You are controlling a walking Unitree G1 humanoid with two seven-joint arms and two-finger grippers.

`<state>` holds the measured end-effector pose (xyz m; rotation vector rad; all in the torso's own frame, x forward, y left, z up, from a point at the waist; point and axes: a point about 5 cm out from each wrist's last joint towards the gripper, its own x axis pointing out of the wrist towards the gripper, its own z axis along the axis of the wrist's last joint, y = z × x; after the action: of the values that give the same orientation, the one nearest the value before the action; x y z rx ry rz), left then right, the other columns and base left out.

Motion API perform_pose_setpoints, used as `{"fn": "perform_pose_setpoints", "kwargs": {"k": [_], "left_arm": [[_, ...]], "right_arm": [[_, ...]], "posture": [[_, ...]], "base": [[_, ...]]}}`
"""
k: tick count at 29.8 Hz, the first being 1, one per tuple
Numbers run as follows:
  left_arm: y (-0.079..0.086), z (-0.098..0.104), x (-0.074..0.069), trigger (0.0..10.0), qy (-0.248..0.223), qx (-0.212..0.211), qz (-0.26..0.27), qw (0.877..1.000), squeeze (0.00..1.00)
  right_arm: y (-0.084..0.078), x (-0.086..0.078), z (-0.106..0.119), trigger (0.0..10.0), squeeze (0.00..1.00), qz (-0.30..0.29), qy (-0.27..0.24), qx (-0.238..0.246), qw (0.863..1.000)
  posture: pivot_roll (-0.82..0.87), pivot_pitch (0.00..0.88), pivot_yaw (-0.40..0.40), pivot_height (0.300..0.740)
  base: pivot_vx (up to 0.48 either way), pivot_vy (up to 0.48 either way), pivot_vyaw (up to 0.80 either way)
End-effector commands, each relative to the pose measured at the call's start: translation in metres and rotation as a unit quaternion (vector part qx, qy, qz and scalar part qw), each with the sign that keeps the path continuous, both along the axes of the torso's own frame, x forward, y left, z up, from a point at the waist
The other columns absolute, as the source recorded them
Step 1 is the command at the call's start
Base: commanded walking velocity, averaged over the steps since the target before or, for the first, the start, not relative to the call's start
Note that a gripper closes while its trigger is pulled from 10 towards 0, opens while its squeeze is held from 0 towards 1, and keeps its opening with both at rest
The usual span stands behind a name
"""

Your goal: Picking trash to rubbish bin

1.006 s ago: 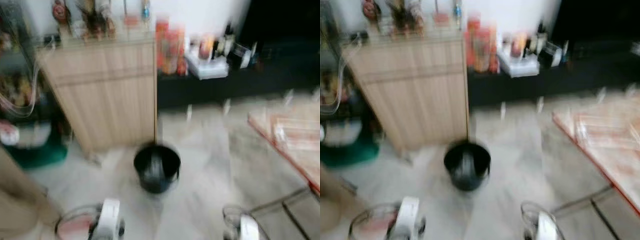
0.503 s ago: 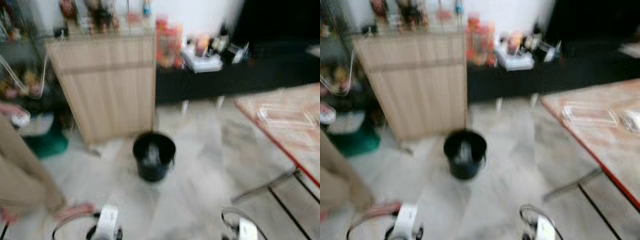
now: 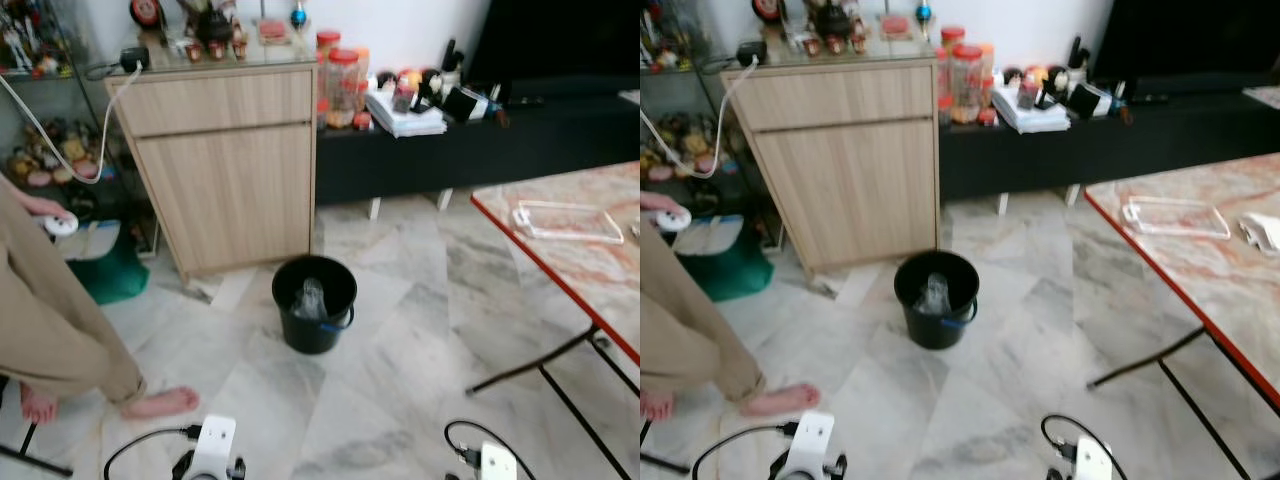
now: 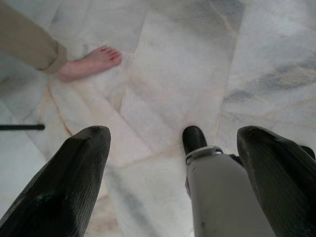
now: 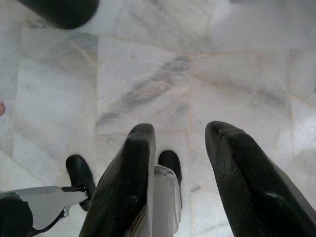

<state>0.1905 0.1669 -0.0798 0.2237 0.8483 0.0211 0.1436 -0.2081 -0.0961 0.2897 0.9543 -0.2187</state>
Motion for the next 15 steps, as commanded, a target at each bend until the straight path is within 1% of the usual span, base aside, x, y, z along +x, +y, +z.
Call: {"fn": "perform_pose_setpoints", "kwargs": {"k": [1, 8, 12, 15], "left_arm": [[-0.0012, 0.0010, 0.0026, 10.0, 0.000, 0.003, -0.006, 1.000, 0.00], [-0.0009, 0.0009, 0.0024, 10.0, 0.001, 0.003, -0.005, 1.000, 0.00], [-0.0013, 0.0008, 0.0023, 10.0, 0.001, 0.003, -0.005, 1.000, 0.00], [-0.0018, 0.0008, 0.0024, 10.0, 0.001, 0.002, -0.004, 1.000, 0.00]], "right_arm": [[-0.0010, 0.0030, 0.0014, 10.0, 0.00, -0.002, -0.006, -0.002, 1.000], [-0.0014, 0.0030, 0.0014, 10.0, 0.00, -0.006, -0.005, -0.002, 1.000], [-0.0017, 0.0025, 0.0011, 10.0, 0.00, 0.002, 0.001, -0.005, 1.000], [-0.0018, 0.0024, 0.0009, 10.0, 0.00, 0.007, 0.003, -0.006, 1.000]], "posture": [[-0.06, 0.011, -0.050, 0.740], [-0.06, 0.011, -0.050, 0.740], [-0.06, 0.011, -0.052, 0.740], [-0.06, 0.013, -0.055, 0.740]], "base": [[0.000, 0.000, 0.00], [0.000, 0.000, 0.00], [0.000, 0.000, 0.00], [0.000, 0.000, -0.80]]}}
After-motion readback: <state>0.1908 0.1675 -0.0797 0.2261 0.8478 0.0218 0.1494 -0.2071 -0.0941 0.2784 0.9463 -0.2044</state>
